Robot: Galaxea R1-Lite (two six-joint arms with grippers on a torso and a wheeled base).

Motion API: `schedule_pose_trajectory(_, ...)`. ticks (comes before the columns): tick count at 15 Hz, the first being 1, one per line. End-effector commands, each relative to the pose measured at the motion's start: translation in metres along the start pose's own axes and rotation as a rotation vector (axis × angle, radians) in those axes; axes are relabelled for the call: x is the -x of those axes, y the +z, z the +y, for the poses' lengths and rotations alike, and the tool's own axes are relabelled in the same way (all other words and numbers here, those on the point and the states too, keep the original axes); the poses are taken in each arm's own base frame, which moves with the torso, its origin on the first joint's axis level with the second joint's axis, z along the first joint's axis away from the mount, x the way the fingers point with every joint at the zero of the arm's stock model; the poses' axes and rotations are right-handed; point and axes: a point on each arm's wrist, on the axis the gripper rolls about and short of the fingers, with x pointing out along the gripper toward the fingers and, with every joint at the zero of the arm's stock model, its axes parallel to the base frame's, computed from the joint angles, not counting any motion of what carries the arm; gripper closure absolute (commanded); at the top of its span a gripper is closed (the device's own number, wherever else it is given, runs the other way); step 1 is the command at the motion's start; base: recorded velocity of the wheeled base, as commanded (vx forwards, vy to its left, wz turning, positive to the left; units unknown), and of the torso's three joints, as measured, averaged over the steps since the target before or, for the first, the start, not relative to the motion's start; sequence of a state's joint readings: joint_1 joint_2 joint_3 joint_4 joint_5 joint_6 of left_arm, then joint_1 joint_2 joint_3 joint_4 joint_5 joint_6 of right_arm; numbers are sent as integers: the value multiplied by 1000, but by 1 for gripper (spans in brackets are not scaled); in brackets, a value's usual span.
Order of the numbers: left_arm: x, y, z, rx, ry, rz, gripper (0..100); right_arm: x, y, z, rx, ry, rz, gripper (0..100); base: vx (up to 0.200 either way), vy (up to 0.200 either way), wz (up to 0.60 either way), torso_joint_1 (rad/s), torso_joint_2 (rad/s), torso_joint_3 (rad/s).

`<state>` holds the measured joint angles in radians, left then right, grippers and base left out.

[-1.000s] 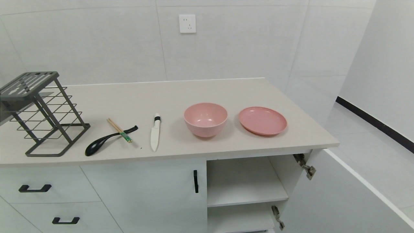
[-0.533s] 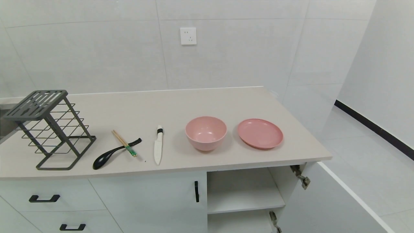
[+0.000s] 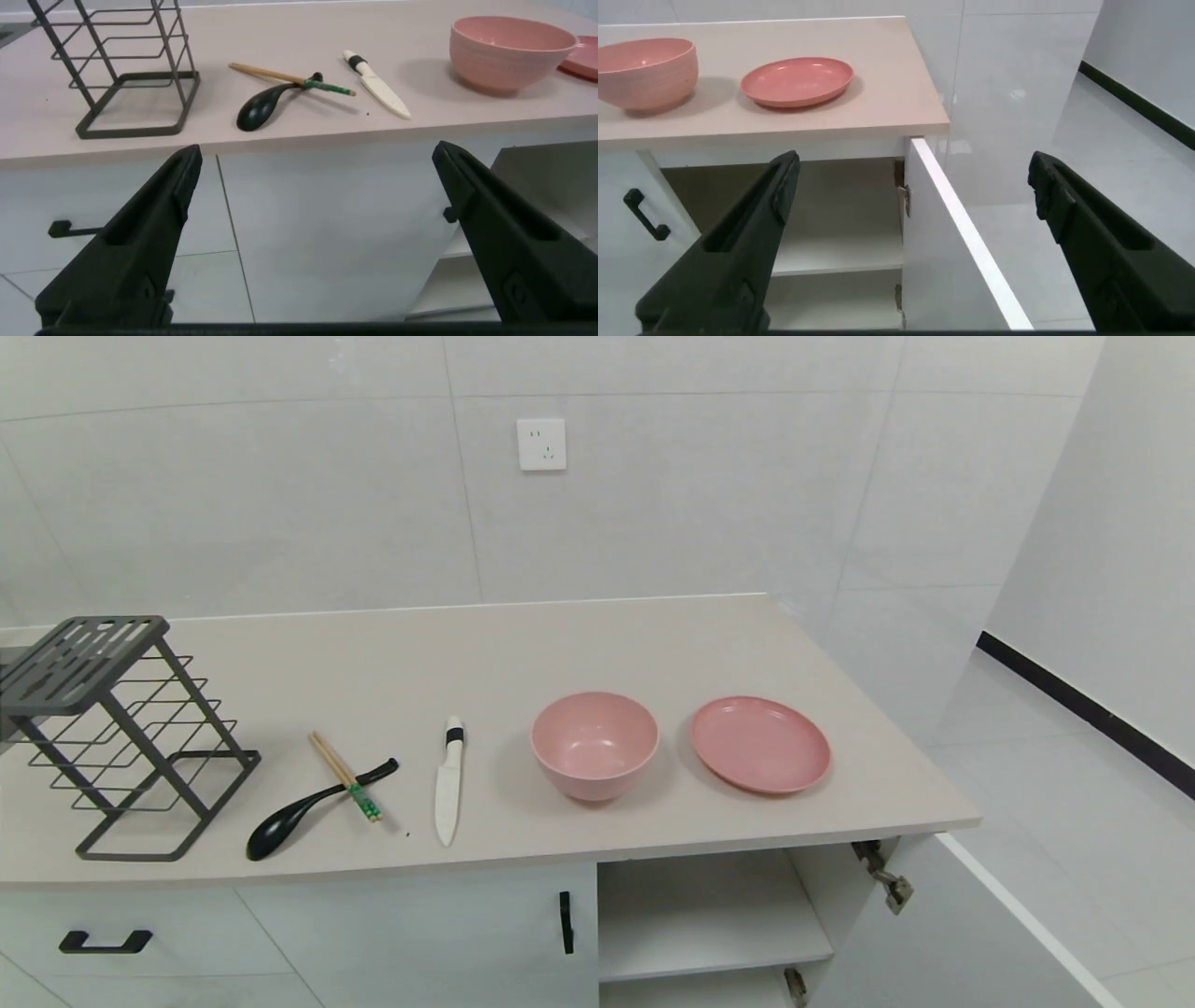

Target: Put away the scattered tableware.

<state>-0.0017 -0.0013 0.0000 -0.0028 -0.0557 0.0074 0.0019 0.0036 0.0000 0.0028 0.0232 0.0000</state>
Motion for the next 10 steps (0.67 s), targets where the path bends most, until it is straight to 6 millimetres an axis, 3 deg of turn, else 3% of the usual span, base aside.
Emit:
schedule_pose_trajectory(1,0,0,0,1,1,1,0,0,0,0,0,-1,-2,0,0,0,0,0,0,0)
schedule_pose_trajectory(5,0,0,0,1,-1,1,0,0,0,0,0,-1,0,0,0,0,0,108,-217,-106)
schedule_pose_trajectory(10,0,0,0,0,1,3,0,0,0,0,0,-1,-2,0,0,0,0,287,-564,-270)
